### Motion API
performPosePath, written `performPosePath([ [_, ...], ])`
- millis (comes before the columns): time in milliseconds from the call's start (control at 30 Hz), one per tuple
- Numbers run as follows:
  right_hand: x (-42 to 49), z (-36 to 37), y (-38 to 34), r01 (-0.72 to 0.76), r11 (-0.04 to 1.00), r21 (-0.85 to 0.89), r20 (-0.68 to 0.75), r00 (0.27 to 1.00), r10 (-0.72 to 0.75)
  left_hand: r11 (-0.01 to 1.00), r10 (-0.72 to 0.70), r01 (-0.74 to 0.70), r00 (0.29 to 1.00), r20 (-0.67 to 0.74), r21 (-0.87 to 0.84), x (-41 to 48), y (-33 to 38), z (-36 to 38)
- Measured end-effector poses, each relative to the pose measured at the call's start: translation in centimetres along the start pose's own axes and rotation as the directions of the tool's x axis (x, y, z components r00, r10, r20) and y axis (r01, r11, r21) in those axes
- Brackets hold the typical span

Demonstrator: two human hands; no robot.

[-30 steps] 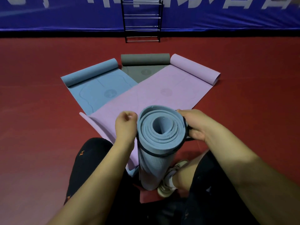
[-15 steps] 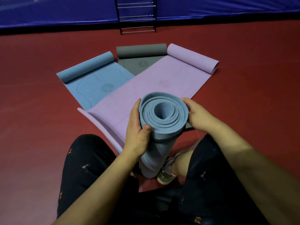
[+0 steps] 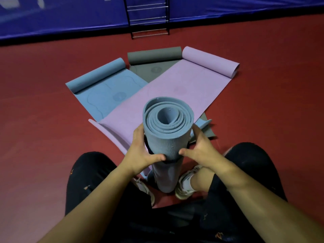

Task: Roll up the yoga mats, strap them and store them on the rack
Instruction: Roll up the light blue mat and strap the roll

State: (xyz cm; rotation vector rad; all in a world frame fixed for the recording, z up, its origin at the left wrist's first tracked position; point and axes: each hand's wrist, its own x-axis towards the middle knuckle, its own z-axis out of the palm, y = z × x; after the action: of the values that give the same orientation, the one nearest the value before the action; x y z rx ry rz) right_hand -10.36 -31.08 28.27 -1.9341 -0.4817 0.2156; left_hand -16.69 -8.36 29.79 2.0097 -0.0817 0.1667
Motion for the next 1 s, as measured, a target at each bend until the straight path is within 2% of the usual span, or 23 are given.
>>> performPosePath([
  [100, 0.8, 0.1, -1.4, 0.098, 0.988, 0.116, -0.066, 0.994, -0.09, 0.989, 0.12, -0.126, 0.99, -0.067, -0.082, 0.6, 1.2, 0.9],
  [167, 0.4, 1.1, -1.3, 0.05, 0.981, 0.186, -0.002, 0.999, -0.051, 0.99, 0.087, -0.089, 0.996, -0.022, -0.107, 0.3, 0.7, 1.6],
  [233, -0.4, 2.1, 0.1, -0.061, 0.986, 0.158, 0.083, 0.995, 0.048, 0.995, 0.0, 0.003, 1.0, 0.029, -0.097, -0.4, -0.8, 1.9],
  [333, -1.4, 2.6, 2.6, -0.166, 0.983, -0.078, 0.219, 0.959, 0.18, 0.988, -0.146, 0.152, 0.98, 0.135, -0.037, -0.7, -3.5, 2.0],
  [400, -1.8, 2.1, 3.4, -0.221, 0.955, -0.198, 0.29, 0.917, 0.273, 0.959, -0.285, 0.273, 0.928, 0.241, 0.081, -1.0, -5.5, 2.1],
  [467, -1.9, 1.6, 2.9, -0.236, 0.956, -0.177, 0.295, 0.914, 0.28, 0.877, -0.458, 0.388, 0.853, 0.25, 0.282, -1.4, -6.3, 2.5],
  [500, -1.7, 1.4, 2.3, -0.232, 0.967, -0.108, 0.266, 0.93, 0.253, 0.887, -0.433, 0.366, 0.871, 0.23, 0.282, -1.2, -6.4, 2.6],
  [567, -1.3, 1.2, 2.1, -0.172, 0.985, -0.003, 0.14, 0.975, 0.17, 0.972, -0.201, 0.176, 0.967, 0.157, 0.158, -0.9, -6.7, 2.7],
  [600, -1.3, 1.3, 1.9, -0.152, 0.988, 0.002, 0.116, 0.982, 0.151, 0.984, -0.141, 0.124, 0.981, 0.131, 0.128, -0.9, -6.6, 2.9],
  [633, -1.4, 1.5, 1.8, -0.157, 0.988, 0.005, 0.126, 0.98, 0.155, 0.99, -0.111, 0.099, 0.985, 0.134, 0.099, -0.9, -6.5, 3.0],
  [733, -1.6, 2.1, 2.8, -0.242, 0.965, -0.105, 0.2, 0.945, 0.259, 0.987, -0.163, 0.159, 0.965, 0.204, 0.039, -1.2, -6.9, 3.1],
  [833, -1.4, 2.6, 4.1, -0.286, 0.932, -0.223, 0.244, 0.909, 0.338, 0.954, -0.3, 0.286, 0.917, 0.263, 0.092, -1.4, -8.5, 3.3],
  [900, -1.5, 2.5, 3.9, -0.278, 0.899, -0.338, 0.318, 0.866, 0.387, 0.883, -0.464, 0.411, 0.834, 0.299, 0.225, -1.2, -8.7, 3.1],
  [967, -1.8, 2.1, 3.6, -0.28, 0.872, -0.402, 0.364, 0.825, 0.433, 0.781, -0.604, 0.479, 0.743, 0.288, 0.402, -1.5, -8.6, 3.1],
  [1000, -1.9, 1.8, 3.1, -0.281, 0.879, -0.384, 0.358, 0.832, 0.423, 0.766, -0.613, 0.469, 0.739, 0.28, 0.44, -1.5, -8.6, 3.1],
])
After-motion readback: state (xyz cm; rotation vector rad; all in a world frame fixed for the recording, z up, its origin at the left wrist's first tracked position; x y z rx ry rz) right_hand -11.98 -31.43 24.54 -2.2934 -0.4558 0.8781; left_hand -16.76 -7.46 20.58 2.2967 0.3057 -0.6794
